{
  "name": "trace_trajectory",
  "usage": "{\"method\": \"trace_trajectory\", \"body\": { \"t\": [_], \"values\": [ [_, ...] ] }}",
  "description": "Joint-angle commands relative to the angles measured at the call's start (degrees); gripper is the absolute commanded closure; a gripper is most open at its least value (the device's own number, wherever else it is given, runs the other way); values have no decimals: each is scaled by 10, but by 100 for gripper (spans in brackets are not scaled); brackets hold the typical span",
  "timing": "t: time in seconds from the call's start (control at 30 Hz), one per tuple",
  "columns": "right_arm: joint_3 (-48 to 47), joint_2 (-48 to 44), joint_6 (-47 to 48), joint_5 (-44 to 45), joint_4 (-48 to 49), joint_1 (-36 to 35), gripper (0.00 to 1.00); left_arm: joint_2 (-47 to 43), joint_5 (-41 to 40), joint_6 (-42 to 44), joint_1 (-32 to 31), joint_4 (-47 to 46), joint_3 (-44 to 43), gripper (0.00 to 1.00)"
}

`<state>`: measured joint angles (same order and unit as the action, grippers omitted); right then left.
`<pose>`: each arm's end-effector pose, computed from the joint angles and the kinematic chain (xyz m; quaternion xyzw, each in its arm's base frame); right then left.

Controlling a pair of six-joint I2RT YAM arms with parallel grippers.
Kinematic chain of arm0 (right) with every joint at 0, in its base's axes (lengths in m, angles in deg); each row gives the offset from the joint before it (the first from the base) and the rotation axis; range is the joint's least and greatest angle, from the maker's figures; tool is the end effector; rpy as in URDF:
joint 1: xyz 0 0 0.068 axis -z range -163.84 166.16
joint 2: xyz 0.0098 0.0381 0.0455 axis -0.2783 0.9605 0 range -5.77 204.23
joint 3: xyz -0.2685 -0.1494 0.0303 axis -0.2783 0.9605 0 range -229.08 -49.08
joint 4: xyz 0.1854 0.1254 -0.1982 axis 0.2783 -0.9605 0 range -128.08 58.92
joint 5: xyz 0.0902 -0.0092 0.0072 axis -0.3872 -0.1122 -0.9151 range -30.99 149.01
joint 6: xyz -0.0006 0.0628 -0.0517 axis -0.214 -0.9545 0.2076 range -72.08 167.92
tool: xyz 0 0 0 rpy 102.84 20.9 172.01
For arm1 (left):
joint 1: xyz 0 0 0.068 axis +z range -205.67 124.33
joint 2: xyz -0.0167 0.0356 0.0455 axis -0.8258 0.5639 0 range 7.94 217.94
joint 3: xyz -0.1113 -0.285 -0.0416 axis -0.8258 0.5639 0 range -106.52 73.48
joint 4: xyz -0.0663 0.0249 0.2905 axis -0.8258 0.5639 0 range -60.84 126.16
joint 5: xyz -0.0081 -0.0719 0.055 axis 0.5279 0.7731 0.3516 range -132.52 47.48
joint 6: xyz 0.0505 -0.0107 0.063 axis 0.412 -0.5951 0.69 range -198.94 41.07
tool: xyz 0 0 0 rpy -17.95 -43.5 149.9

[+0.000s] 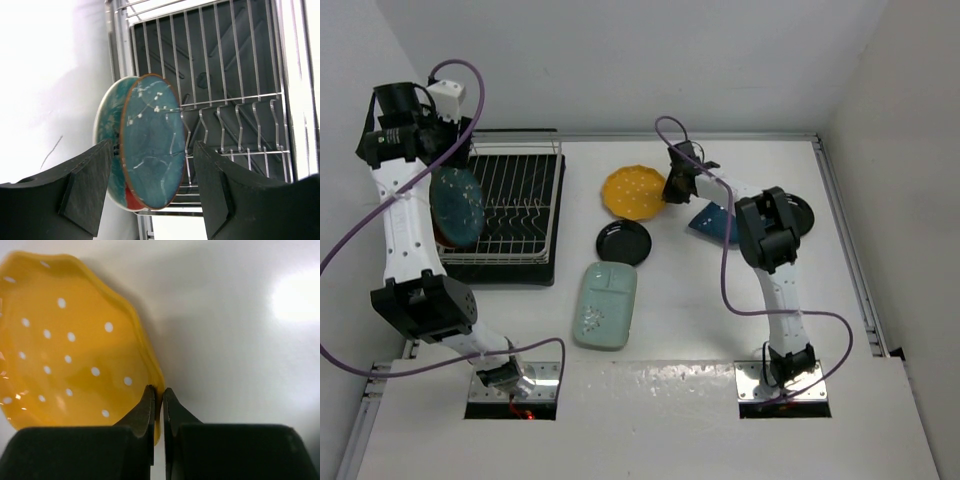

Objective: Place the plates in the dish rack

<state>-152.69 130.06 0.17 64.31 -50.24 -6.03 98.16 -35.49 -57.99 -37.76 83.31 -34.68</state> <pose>0.5569 0.2201 0.1095 0.2235 0.9160 0.1535 0.2957 0.3736 0.1117 0.4742 0.0513 0.8891 0.0986 0.4440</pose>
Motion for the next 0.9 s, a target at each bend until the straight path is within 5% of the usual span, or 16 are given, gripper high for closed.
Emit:
{"method": "trace_trajectory", "body": {
  "t": [0.0,0.17,0.3,0.4,0.43,0.57,0.67,0.87],
  "values": [
    [131,-92,69,25,-53,15,100,-7,-10,8,-20,2,-16,31],
    [152,-107,80,31,-84,30,99,-7,-10,8,-38,3,-21,31],
    [136,-83,65,9,-105,29,62,-14,-10,14,-49,3,-21,31],
    [125,-61,50,-5,-110,28,58,-19,-23,19,-61,8,-21,31],
    [123,-58,44,-6,-108,28,59,-19,-23,19,-61,8,-21,31],
    [112,-36,46,-2,-112,26,100,-29,-5,19,-80,13,-21,30],
    [107,-41,63,-13,-112,26,100,-29,20,24,-99,18,-8,29],
    [218,-154,58,-99,50,48,100,-29,90,30,-138,31,14,26]
  ]
}}
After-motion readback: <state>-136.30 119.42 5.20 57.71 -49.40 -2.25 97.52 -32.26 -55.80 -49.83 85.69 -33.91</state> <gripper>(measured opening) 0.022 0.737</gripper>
